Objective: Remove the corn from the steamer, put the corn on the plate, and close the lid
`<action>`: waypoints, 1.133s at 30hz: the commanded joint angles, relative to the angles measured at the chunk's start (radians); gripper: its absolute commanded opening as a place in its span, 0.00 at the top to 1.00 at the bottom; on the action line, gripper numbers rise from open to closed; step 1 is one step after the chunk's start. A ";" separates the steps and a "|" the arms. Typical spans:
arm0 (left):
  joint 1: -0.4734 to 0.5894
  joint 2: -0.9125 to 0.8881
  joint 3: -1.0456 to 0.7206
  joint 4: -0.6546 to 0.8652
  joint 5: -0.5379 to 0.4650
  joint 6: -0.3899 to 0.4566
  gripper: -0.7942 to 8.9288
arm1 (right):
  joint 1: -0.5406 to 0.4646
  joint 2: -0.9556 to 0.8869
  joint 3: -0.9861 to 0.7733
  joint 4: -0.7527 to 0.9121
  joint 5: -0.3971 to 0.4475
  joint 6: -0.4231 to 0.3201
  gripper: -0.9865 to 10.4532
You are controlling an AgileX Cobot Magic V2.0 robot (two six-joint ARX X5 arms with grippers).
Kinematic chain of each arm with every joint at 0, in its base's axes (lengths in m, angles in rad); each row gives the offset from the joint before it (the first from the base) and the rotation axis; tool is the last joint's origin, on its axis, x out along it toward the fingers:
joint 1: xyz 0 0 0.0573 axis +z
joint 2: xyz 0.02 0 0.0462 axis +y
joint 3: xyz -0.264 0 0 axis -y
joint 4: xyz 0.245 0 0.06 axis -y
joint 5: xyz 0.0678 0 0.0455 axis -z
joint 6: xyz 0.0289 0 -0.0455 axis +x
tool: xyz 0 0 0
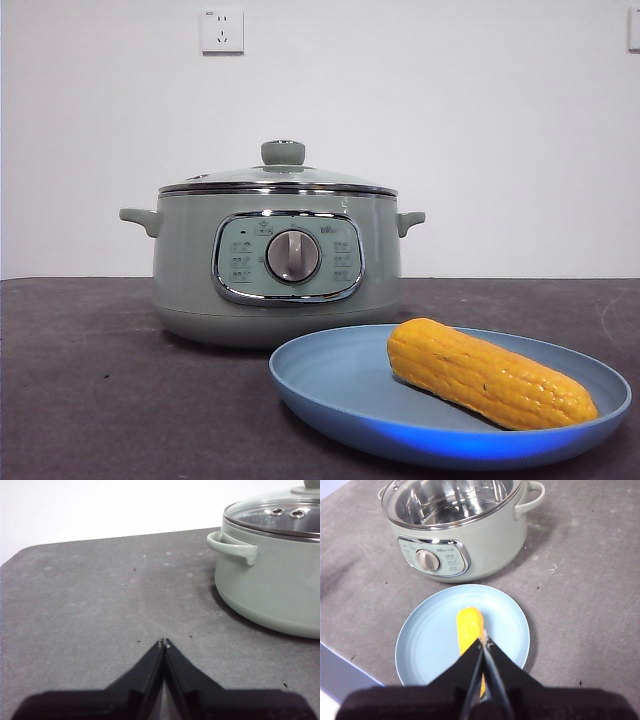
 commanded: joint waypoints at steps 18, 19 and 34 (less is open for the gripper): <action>0.003 -0.002 -0.014 0.002 0.000 -0.007 0.92 | -0.007 -0.010 0.004 0.013 0.027 -0.061 0.91; 0.003 -0.002 -0.014 0.002 0.000 -0.007 0.92 | -0.018 -0.016 0.004 0.019 0.036 -0.065 0.91; 0.003 -0.002 -0.014 0.002 0.000 -0.007 0.92 | -0.492 -0.261 -0.346 0.525 -0.034 -0.102 0.91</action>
